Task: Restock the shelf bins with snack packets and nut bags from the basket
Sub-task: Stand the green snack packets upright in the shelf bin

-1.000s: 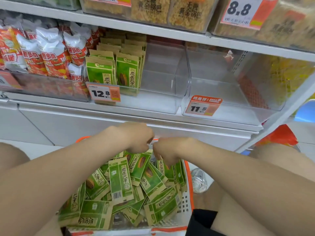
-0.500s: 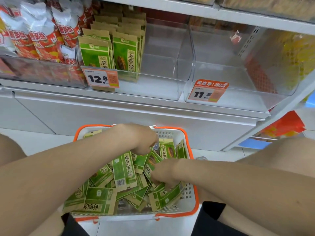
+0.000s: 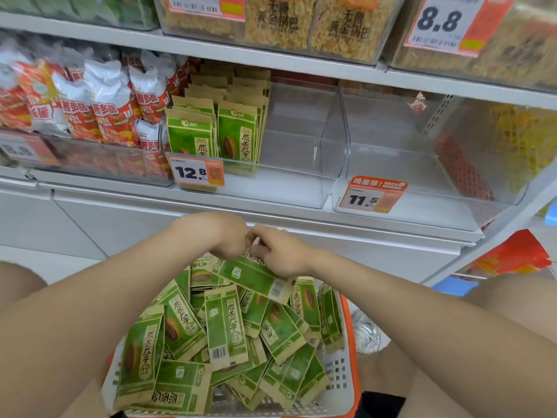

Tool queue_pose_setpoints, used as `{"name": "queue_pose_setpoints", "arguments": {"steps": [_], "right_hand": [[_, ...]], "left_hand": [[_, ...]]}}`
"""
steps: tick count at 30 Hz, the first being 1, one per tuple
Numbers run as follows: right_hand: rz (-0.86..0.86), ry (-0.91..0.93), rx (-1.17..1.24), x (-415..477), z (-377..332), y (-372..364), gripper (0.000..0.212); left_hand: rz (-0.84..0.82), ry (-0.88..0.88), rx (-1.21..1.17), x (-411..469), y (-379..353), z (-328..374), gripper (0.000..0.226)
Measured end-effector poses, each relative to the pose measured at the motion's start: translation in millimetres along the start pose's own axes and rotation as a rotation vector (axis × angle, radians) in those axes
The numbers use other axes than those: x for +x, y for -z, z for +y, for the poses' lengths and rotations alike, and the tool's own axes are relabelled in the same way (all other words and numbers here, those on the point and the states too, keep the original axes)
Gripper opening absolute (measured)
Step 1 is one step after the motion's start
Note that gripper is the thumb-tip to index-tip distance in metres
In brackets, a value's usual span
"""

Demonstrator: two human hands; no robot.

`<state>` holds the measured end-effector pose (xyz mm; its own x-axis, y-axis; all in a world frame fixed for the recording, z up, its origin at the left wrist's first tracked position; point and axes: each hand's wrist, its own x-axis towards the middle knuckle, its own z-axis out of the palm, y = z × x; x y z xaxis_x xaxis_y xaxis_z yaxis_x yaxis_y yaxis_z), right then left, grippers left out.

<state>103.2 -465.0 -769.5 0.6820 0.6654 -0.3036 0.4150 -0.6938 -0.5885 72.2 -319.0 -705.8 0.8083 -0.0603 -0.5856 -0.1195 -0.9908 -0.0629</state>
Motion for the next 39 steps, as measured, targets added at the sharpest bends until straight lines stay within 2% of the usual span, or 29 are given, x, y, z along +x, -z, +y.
{"name": "queue_pose_setpoints", "arguments": {"steps": [3, 6, 10, 14, 15, 17, 19, 20, 23, 24, 26, 28, 31, 33, 36, 39], "right_hand": [[0.210, 0.000, 0.085, 3, -21, 16, 0.033], [0.416, -0.004, 0.182, -1, -41, 23, 0.040], [0.574, 0.057, 0.183, -5, -56, 41, 0.029], [0.690, 0.122, 0.141, 0, -68, 68, 0.010], [0.665, 0.153, 0.123, 0, -72, 74, 0.008], [0.565, 0.236, 0.023, -6, -80, 84, 0.028], [0.492, 0.339, -0.118, -11, -83, 93, 0.047], [0.480, 0.381, -0.155, -11, -82, 97, 0.050], [0.583, 0.331, -0.146, -5, -79, 103, 0.034], [0.632, 0.280, -0.118, -3, -80, 105, 0.032], [0.706, 0.182, 0.004, 0, -85, 106, 0.036], [0.737, 0.092, 0.162, 2, -92, 107, 0.041], [0.659, 0.003, 0.288, 5, -100, 107, 0.052], [0.583, -0.027, 0.254, 8, -98, 106, 0.059], [0.580, 0.003, 0.243, 10, -90, 113, 0.044], [0.538, 0.005, 0.469, 9, -85, 127, 0.033]], "left_hand": [[0.197, 0.065, -0.151, -6, 14, -14, 0.038], [0.440, 0.097, -0.620, -4, 24, -30, 0.046], [0.517, 0.051, -1.174, -16, 35, -41, 0.042], [0.699, 0.112, -1.390, -17, 41, -43, 0.023], [0.722, 0.131, -1.472, -16, 43, -44, 0.018], [0.709, 0.151, -1.714, -16, 48, -45, 0.012], [0.615, 0.117, -1.965, -15, 51, -47, 0.013], [0.555, 0.077, -2.066, -15, 53, -46, 0.011], [0.557, -0.030, -2.271, -14, 56, -39, 0.018], [0.600, -0.038, -2.279, -15, 58, -37, 0.024], [0.690, -0.030, -2.082, -13, 59, -33, 0.035], [0.752, -0.069, -1.923, -12, 60, -29, 0.036], [0.745, -0.155, -2.032, -12, 59, -27, 0.035], [0.812, -0.094, -2.012, -13, 59, -29, 0.028], [0.930, 0.028, -1.779, -13, 57, -33, 0.029], [0.969, 0.001, -1.636, -17, 59, -39, 0.036]]}}
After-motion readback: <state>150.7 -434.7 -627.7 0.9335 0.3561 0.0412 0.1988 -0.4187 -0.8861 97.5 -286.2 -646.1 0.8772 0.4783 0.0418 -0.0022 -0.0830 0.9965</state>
